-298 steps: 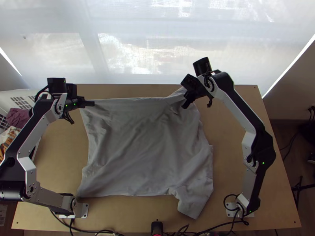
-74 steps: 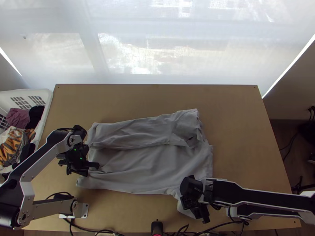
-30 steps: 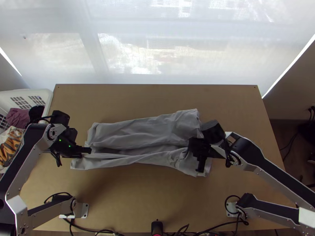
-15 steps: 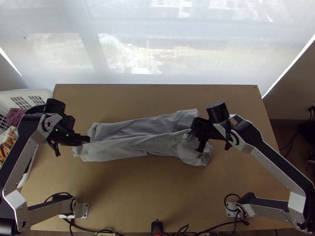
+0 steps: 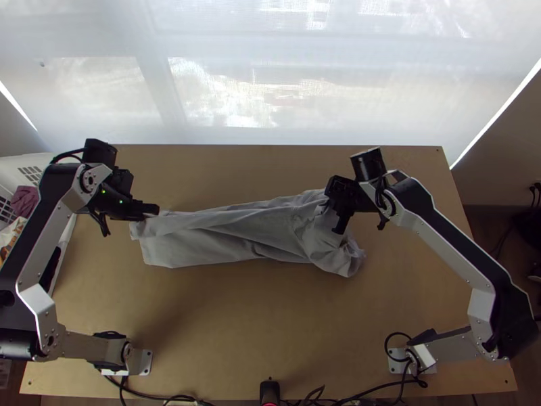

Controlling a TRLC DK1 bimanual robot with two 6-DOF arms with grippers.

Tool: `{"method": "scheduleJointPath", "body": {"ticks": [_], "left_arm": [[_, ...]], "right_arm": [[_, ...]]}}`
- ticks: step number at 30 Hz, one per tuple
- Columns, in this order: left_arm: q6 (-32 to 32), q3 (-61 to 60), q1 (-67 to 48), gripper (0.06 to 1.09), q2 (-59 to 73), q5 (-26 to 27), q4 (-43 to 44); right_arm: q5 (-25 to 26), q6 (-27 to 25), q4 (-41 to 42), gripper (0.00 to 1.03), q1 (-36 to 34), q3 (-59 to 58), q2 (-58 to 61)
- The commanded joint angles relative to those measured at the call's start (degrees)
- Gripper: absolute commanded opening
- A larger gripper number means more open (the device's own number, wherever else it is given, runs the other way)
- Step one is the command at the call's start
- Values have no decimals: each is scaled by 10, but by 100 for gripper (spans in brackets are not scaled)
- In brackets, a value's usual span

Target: Fold the t-shirt

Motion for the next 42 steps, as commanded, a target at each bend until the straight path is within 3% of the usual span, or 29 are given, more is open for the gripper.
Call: {"method": "scheduleJointPath", "body": {"ticks": [1, 18, 34, 35, 36, 37, 39, 40, 42], "left_arm": [[1, 74, -5, 9, 81, -4, 7], [1, 150, -19, 9, 225, -16, 25], [-5, 147, -46, 9, 264, -16, 64], [-5, 149, -46, 13, 262, -16, 64], [-5, 151, -45, 24, 258, -16, 64], [-5, 151, -45, 31, 252, -16, 64], [-2, 151, -43, 40, 235, -16, 60], [-2, 150, -43, 44, 225, -15, 56], [-4, 143, -39, 47, 197, -15, 51]], "right_arm": [[-3, -18, 9, 3, -25, 42, 61], [-5, -33, 10, 3, -73, 113, 191], [-5, 16, 23, 3, -81, 146, 266], [-5, 21, 23, 3, -82, 150, 266], [-5, 26, 23, 11, -83, 153, 266], [-5, 36, 22, 30, -83, 156, 263], [-5, 56, 22, 85, -84, 164, 258], [-5, 62, 21, 97, -84, 167, 254], [-5, 67, 21, 99, -84, 171, 241]]}}
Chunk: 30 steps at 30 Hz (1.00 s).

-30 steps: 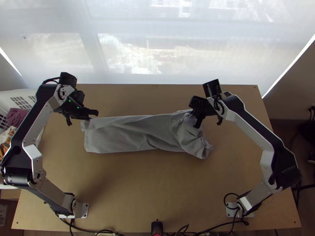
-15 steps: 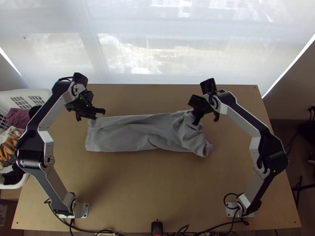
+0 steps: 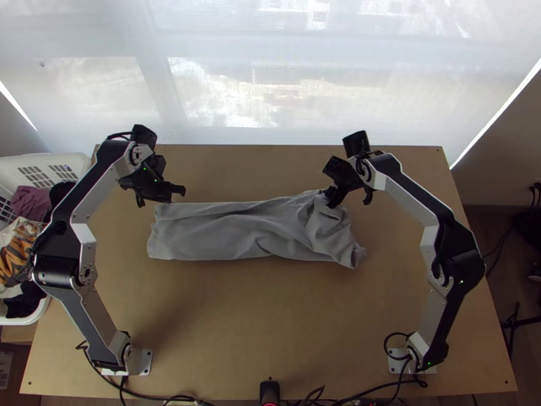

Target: Fold the t-shirt

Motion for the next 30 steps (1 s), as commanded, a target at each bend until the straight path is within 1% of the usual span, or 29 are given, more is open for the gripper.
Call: {"method": "scheduleJointPath", "body": {"ticks": [1, 2, 3, 5, 7, 8, 10, 11, 14, 18, 21, 25, 30], "left_arm": [[1, -14, 6, 52, -63, 1, -7], [-1, -23, 7, 57, -78, 1, -10], [-2, -35, 8, 58, -93, 2, -13], [-6, -63, 10, 65, -124, 2, -17], [-10, -91, 8, 69, -149, 2, -34], [-13, -105, 7, 74, -163, 2, -43], [-25, -138, 5, 89, -187, 2, -60], [-27, -157, 3, 93, -198, 2, -66], [-27, -215, -8, 94, -219, 2, -68], [-28, -263, -15, 94, -226, 2, -41], [-33, -274, -15, 93, -215, 0, -11], [-34, -270, -15, 93, -199, -36, 34], [-41, -262, -15, 93, -174, -42, 55]], "right_arm": [[0, 32, -2, 99, -2, 22, -19], [0, 36, -5, 99, -1, 25, -26], [0, 36, -8, 98, -1, 29, -32], [0, 44, -15, 98, 1, 38, -44], [0, 51, -23, 98, 4, 48, -60], [-1, 55, -30, 98, 7, 55, -68], [-1, 64, -40, 98, 13, 66, -86], [-1, 68, -45, 98, 18, 72, -95], [0, 81, -67, 98, 38, 87, -118], [0, 88, -86, 98, 76, 84, -144], [0, 93, -95, 98, 100, 75, -157], [0, 95, -103, 98, 130, 51, -177], [0, 97, -103, 98, 151, 12, -195]]}}
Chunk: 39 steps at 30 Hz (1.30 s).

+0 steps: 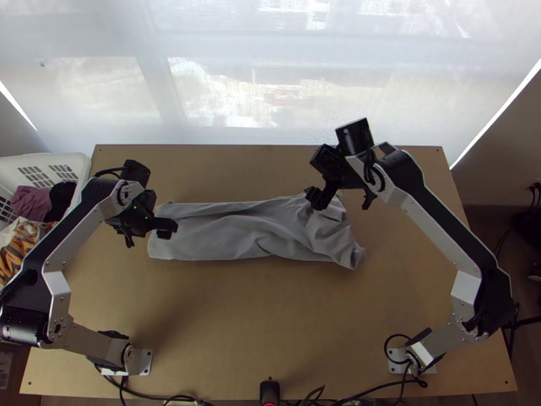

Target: Fold the t-shirt

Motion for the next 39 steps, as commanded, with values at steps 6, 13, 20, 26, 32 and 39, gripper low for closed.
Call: {"method": "scheduleJointPath", "body": {"ticks": [6, 13, 20, 26, 32, 39], "left_arm": [[-11, -5, -3, 93, 51, -16, 61], [-20, -9, -9, 93, 82, -14, 77], [-22, -14, -10, 80, 97, -8, 78], [-23, -19, -1, 16, 87, 3, 96], [-24, -18, 2, 9, 71, 4, 95], [-22, 2, 1, 9, 42, 4, 85]], "right_arm": [[1, 6, -7, 98, 61, -72, -38], [1, 1, -5, 98, 81, -135, -23], [1, 1, 31, 98, 77, -172, 12], [1, 4, 36, 98, 90, -157, 34], [1, 5, 36, 98, 93, -140, 53], [1, 7, 45, 98, 97, -130, 74]]}}
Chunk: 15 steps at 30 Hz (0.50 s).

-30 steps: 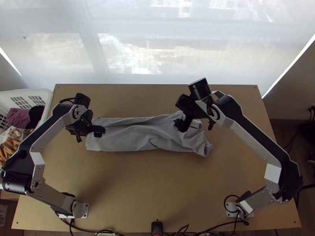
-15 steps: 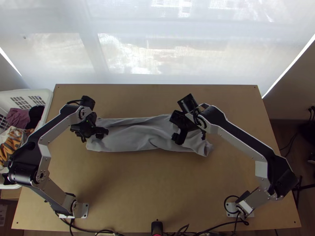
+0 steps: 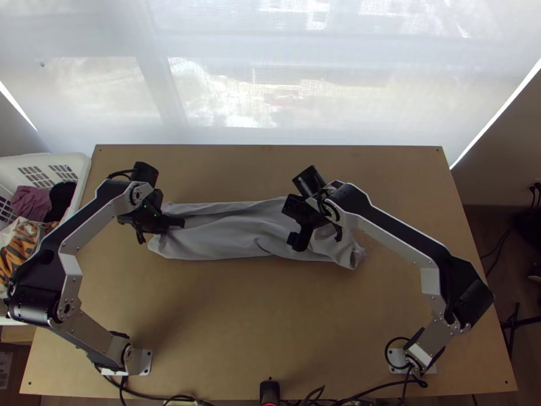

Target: Fold the t-shirt

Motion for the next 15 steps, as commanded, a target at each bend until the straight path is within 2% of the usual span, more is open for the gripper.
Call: {"method": "scheduleJointPath", "body": {"ticks": [1, 9, 15], "left_arm": [[2, 20, 0, 9, -27, 1, -9], [2, 45, -13, 9, -47, 1, -23], [6, 4, -1, 9, -31, 1, -12]], "right_arm": [[0, 3, 11, 98, 3, 10, 23], [0, 7, 29, 98, 0, 29, 67], [0, 10, 29, 98, 4, 47, 79]]}}
